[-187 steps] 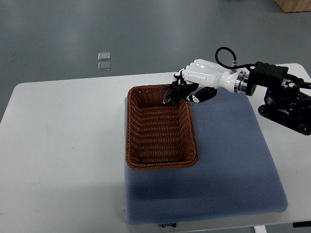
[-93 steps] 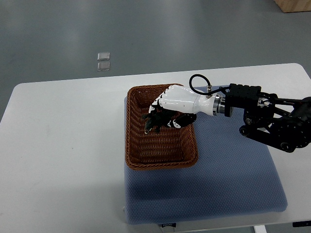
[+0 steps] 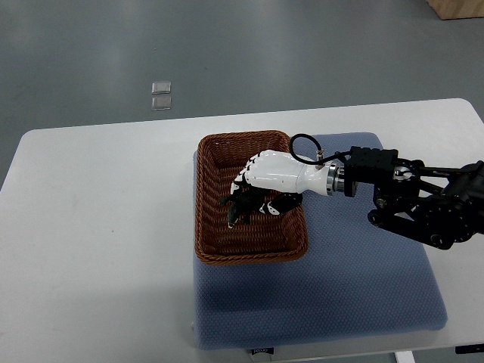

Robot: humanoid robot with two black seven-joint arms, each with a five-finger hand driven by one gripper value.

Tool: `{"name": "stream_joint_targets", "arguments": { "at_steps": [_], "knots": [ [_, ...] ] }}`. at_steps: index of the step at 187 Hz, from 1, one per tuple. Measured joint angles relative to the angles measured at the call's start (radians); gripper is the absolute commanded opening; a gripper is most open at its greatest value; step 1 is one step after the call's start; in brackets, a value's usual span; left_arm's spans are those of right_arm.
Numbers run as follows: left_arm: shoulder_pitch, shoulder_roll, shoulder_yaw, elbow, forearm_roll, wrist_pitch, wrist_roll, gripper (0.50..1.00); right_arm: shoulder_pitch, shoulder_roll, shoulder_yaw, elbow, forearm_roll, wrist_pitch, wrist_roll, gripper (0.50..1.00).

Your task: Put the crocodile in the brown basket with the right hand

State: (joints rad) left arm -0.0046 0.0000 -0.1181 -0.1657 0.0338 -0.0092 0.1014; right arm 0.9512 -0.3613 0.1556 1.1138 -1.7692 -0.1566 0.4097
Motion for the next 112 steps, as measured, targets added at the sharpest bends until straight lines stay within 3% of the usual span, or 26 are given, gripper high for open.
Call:
{"name": "stream_joint_targets", "arguments": {
  "at_steps": [17, 71, 91, 112],
  "knots": [
    [0.0, 0.0, 0.0, 0.0, 0.0, 0.0, 0.0, 1.0, -0.002, 0.006, 0.009, 0.0, 0.004, -0.001, 0.0, 0.897],
    [0.0, 0.0, 0.0, 0.0, 0.0, 0.0, 0.0, 1.0, -0.038, 0.006, 0.145, -0.004, 0.018, 0.023, -0.009, 0.926],
    [0.0, 0.0, 0.0, 0.0, 0.0, 0.0, 0.0, 1.0, -0.083, 0.005, 0.284, -0.007, 0.019, 0.097, -0.011, 0.926],
    [0.0, 0.0, 0.0, 0.0, 0.0, 0.0, 0.0, 1.0, -0.147, 0.011, 0.526, -0.037, 0.02, 0.23, -0.022, 0.926]
  ]
}}
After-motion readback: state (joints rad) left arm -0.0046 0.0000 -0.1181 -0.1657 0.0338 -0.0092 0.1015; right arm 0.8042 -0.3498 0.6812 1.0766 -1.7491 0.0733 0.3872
